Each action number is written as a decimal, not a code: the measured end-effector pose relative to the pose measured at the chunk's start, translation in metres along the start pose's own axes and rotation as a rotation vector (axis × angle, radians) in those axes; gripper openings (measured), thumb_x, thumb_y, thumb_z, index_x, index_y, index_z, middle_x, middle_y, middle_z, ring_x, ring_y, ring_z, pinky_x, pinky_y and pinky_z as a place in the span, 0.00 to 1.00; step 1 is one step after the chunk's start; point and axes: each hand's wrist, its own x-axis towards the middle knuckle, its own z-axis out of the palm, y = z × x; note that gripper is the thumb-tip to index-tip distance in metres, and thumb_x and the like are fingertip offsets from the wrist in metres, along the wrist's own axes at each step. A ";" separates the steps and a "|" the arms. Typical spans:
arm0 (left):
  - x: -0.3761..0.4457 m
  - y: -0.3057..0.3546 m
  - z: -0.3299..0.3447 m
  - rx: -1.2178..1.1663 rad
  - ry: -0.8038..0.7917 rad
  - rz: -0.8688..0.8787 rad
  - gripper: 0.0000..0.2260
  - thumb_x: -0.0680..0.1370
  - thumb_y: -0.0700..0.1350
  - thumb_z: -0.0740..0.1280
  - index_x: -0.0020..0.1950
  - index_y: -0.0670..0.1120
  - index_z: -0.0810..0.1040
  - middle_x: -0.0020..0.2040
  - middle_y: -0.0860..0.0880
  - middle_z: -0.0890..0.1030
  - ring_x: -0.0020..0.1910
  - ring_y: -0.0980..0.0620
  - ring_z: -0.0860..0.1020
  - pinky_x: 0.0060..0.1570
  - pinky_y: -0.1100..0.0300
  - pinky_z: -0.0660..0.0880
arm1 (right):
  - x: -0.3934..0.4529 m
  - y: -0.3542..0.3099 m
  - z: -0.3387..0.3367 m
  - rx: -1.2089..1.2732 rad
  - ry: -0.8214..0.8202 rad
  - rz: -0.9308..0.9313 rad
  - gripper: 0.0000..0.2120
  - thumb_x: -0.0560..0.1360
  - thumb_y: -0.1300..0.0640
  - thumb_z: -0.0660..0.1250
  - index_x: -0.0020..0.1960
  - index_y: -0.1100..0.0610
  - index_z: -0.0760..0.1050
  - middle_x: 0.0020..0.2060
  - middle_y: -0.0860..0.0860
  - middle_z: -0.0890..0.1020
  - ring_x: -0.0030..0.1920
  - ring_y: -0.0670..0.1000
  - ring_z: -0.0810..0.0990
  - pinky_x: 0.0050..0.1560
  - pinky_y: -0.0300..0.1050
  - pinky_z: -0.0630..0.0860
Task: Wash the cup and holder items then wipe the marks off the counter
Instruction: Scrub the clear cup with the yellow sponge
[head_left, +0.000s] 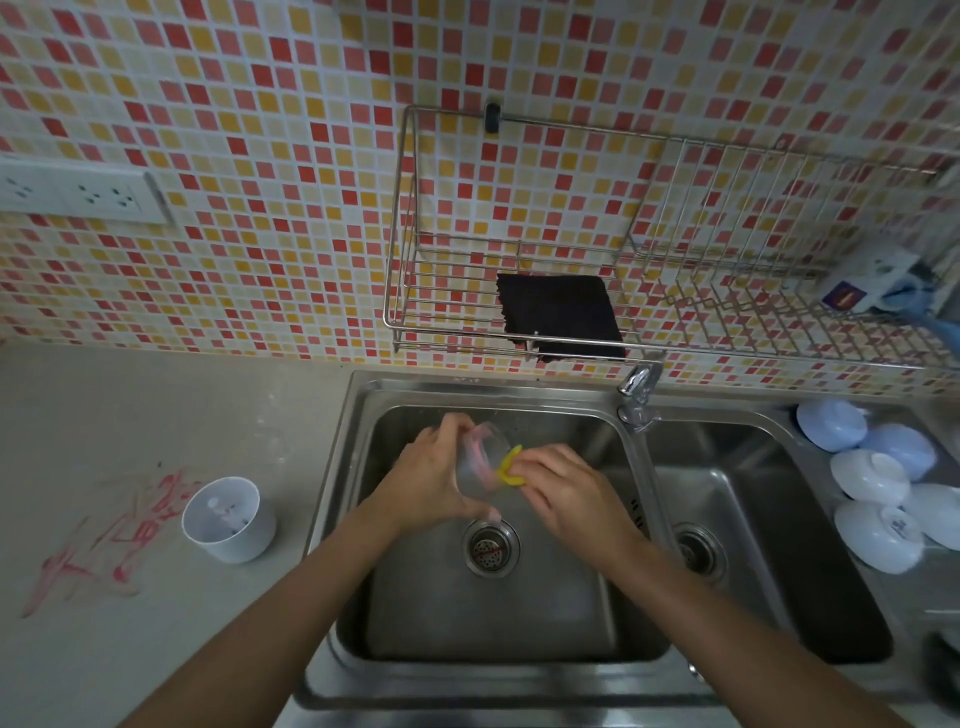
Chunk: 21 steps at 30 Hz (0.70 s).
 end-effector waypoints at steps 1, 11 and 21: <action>0.000 -0.001 -0.001 0.005 0.019 0.022 0.40 0.59 0.59 0.80 0.64 0.51 0.63 0.60 0.54 0.72 0.58 0.54 0.70 0.57 0.55 0.73 | 0.002 -0.003 -0.001 0.043 0.000 0.015 0.13 0.73 0.62 0.70 0.56 0.51 0.78 0.54 0.45 0.80 0.55 0.48 0.77 0.51 0.46 0.78; 0.008 -0.014 -0.014 0.242 -0.002 0.183 0.36 0.62 0.59 0.75 0.69 0.54 0.69 0.63 0.55 0.73 0.62 0.51 0.69 0.60 0.49 0.70 | 0.006 -0.023 -0.005 0.357 -0.083 0.061 0.16 0.72 0.66 0.66 0.58 0.56 0.82 0.55 0.47 0.83 0.58 0.44 0.81 0.58 0.41 0.77; 0.016 -0.007 -0.027 0.228 -0.088 0.203 0.40 0.64 0.50 0.80 0.73 0.48 0.68 0.68 0.52 0.72 0.67 0.53 0.68 0.62 0.71 0.53 | 0.015 -0.005 0.000 0.200 -0.156 0.001 0.20 0.67 0.70 0.69 0.55 0.53 0.83 0.53 0.47 0.84 0.58 0.45 0.81 0.57 0.49 0.78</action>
